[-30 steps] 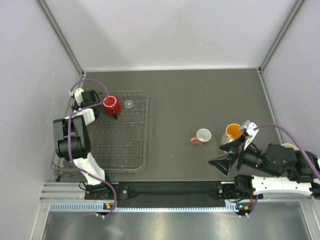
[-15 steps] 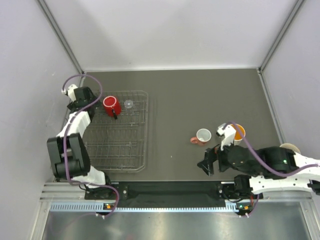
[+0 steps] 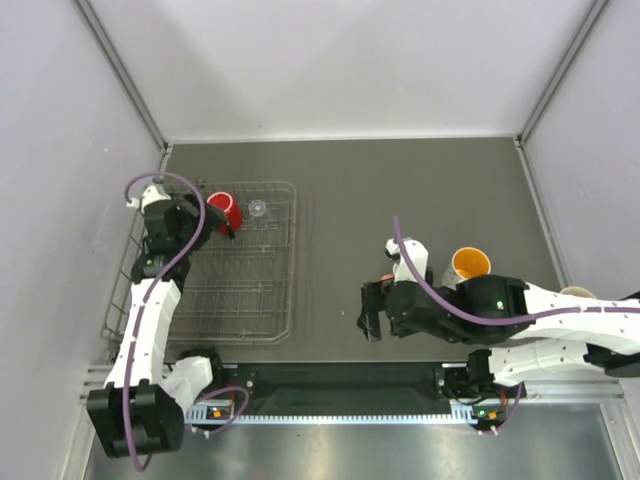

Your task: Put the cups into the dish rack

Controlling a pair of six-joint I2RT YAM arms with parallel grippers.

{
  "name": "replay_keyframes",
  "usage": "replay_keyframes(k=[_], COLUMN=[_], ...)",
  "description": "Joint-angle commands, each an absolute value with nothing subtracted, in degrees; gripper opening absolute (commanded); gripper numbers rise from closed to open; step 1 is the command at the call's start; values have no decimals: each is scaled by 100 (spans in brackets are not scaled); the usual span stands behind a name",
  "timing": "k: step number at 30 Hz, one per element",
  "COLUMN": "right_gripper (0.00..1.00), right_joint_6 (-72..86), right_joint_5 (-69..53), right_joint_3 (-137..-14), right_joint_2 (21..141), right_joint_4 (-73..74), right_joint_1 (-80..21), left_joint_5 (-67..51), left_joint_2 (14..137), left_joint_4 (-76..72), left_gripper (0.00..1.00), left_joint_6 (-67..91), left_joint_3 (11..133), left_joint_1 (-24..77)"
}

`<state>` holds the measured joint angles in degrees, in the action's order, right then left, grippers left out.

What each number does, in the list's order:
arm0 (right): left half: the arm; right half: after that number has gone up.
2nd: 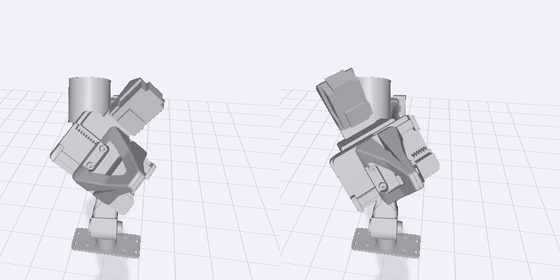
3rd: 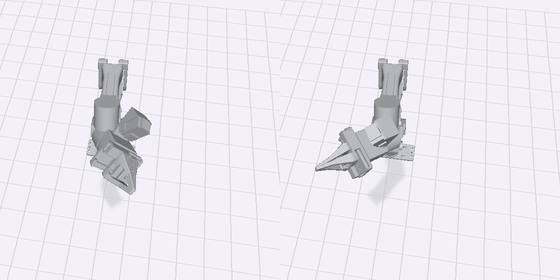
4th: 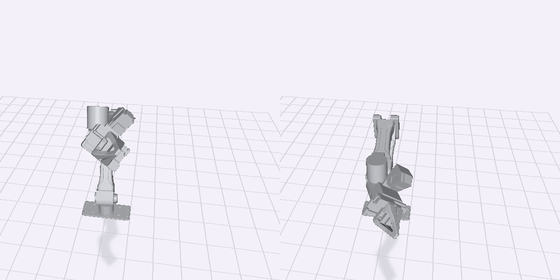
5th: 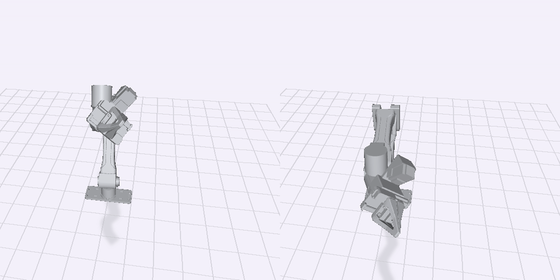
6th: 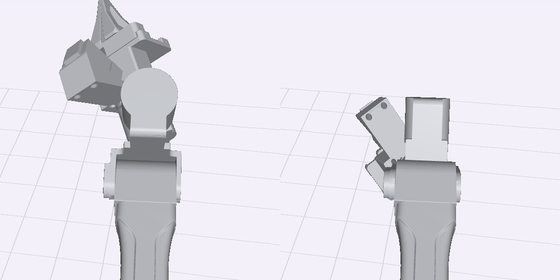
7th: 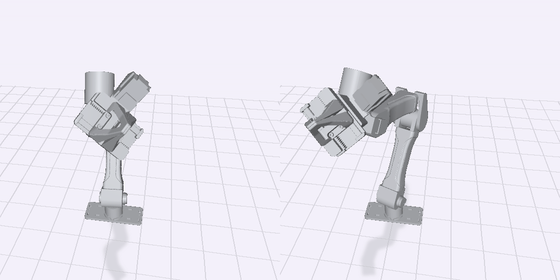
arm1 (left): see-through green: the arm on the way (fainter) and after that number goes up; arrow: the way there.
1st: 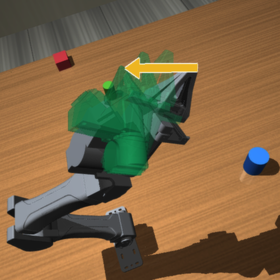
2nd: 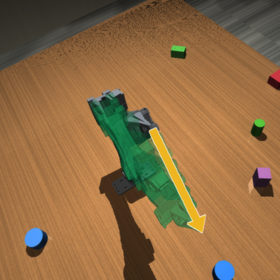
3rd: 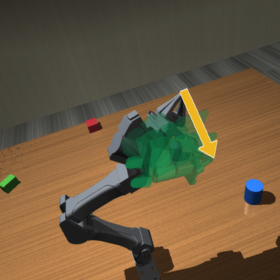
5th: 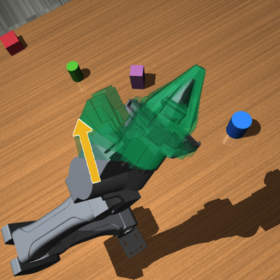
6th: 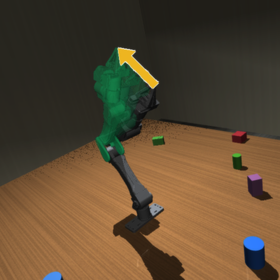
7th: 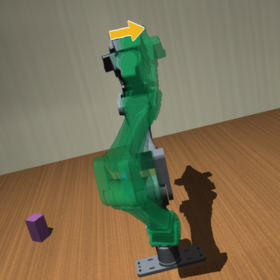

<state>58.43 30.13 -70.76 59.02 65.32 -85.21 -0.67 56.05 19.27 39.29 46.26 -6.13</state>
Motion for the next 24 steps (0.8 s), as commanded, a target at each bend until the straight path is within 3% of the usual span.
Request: replay_keyframes(k=[1, 6, 11, 16, 19, 24], right_gripper=[100, 100, 100, 100, 99, 83], right_joint_6=[5846, 5748, 5643, 5547, 5196, 4826], right_joint_5=[3006, 2927, 2838, 3349, 3270, 3121], right_joint_3=[-7567, -7436, -7163, -6970, -6847, -6742], right_joint_2=[6275, 6442, 6390, 6249, 6188, 6047], right_joint_4=[6644, 6539, 6749, 6996, 6865, 6715], right_joint_1=[-8412, -7973, -7032, -6611, -5822, -4888], left_joint_5=[-422, -386, -737, -1607, -2133, -2803], left_joint_2=[5510, 5660, 5292, 4641, 4211, 3122], left_joint_4=[1969, 2048, 2048, 1969, 1978, 1601], left_gripper=[93, 94, 95, 95, 94, 93], left_joint_6=[3981, 3990, 4086, 4210, 4429, 5342], left_joint_3=[4649, 4807, 4492, 3878, 3456, 2770], left_joint_1=[-19, 1806, 2758, 3225, 3243, 3252])
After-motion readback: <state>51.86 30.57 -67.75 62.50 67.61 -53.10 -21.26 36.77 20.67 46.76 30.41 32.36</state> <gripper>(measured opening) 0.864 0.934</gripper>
